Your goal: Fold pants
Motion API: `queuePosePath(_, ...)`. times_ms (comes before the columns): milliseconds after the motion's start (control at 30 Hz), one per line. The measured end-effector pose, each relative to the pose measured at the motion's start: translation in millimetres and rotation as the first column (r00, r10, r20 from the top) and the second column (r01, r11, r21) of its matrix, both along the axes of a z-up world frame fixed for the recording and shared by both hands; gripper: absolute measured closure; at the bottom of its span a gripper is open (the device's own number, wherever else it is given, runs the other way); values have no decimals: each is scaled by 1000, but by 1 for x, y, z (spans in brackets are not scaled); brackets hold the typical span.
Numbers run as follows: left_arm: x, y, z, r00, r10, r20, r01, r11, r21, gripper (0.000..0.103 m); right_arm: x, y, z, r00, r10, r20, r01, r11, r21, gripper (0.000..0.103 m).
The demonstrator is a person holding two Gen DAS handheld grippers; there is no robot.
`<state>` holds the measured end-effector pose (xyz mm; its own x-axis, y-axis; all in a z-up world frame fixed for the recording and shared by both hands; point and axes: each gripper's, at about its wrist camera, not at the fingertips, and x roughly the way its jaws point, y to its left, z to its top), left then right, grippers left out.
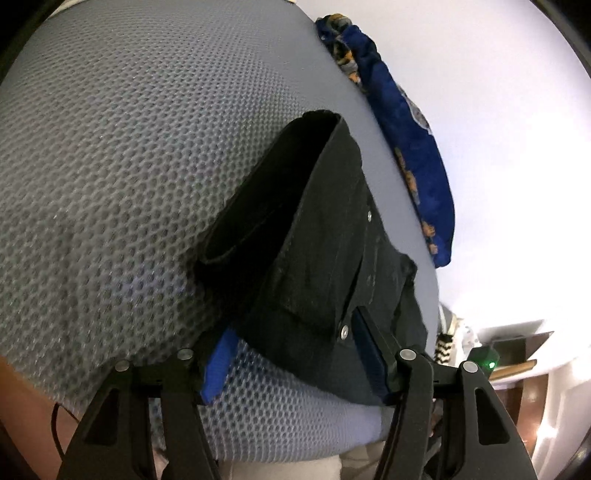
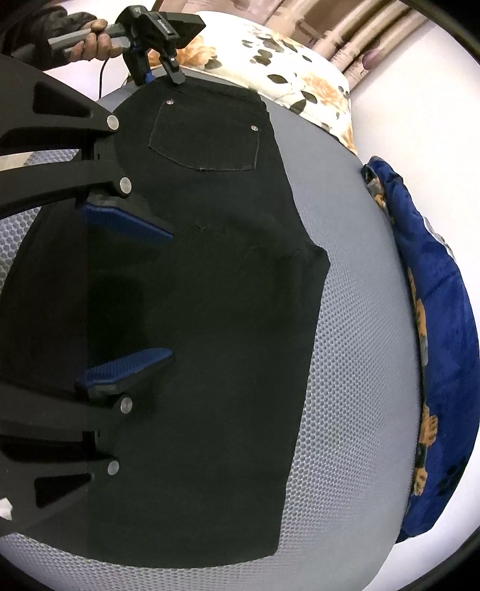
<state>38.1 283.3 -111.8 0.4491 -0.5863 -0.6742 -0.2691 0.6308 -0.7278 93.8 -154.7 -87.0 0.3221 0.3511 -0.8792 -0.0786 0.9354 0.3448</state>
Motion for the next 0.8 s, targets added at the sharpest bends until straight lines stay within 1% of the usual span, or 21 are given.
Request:
queuePosePath(67, 2, 6, -2, 1000, 6, 16, -6, 1000, -21, 41, 0, 0, -1, 1000, -6, -1, 6, 1000, 2, 45)
queuePosePath(133, 4, 17, -4, 1000, 16, 27, -15, 999, -32, 41, 0, 0, -2, 1000, -7, -4, 7, 1000, 2, 45)
queuePosePath(233, 8, 24, -5, 999, 26, 43, -24, 999, -44, 41, 1, 3, -2, 1000, -4, -4, 4, 1000, -7, 45)
queuePosePath(467, 25, 26, -7, 994, 46, 100, -45, 999, -16, 40, 1, 8, -3, 1000, 2, 0, -2, 1000, -27, 41)
queuePosePath(533, 28, 22, -5, 993, 33, 115, -35, 999, 17, 40, 0, 7, -4, 1000, -4, 2, 4, 1000, -23, 41)
queuePosePath(567, 29, 17, -1, 992, 14, 124, -22, 998, 64, 41, 0, 7, -4, 1000, -5, 2, 5, 1000, -21, 41)
queuePosePath(600, 30, 13, 0, 992, 3, 129, -15, 995, 95, 42, -1, 6, -4, 1000, -7, 2, 7, 1000, -18, 41)
queuePosePath(667, 31, 4, 5, 992, -29, 124, 5, 982, 190, 55, 0, 6, -4, 1000, -10, 4, 10, 1000, -13, 41)
queuePosePath(700, 31, 2, 6, 992, -37, 121, 11, 979, 205, 57, 0, 6, -4, 1000, -10, 4, 10, 1000, -13, 41)
queuePosePath(767, 30, 2, 10, 991, -36, 127, 9, 978, 206, 69, 2, 4, -3, 1000, -12, 4, 12, 1000, -7, 40)
queuePosePath(800, 29, 3, 14, 992, -27, 127, 1, 980, 200, 71, 2, 3, -3, 1000, -15, 3, 15, 1000, -3, 40)
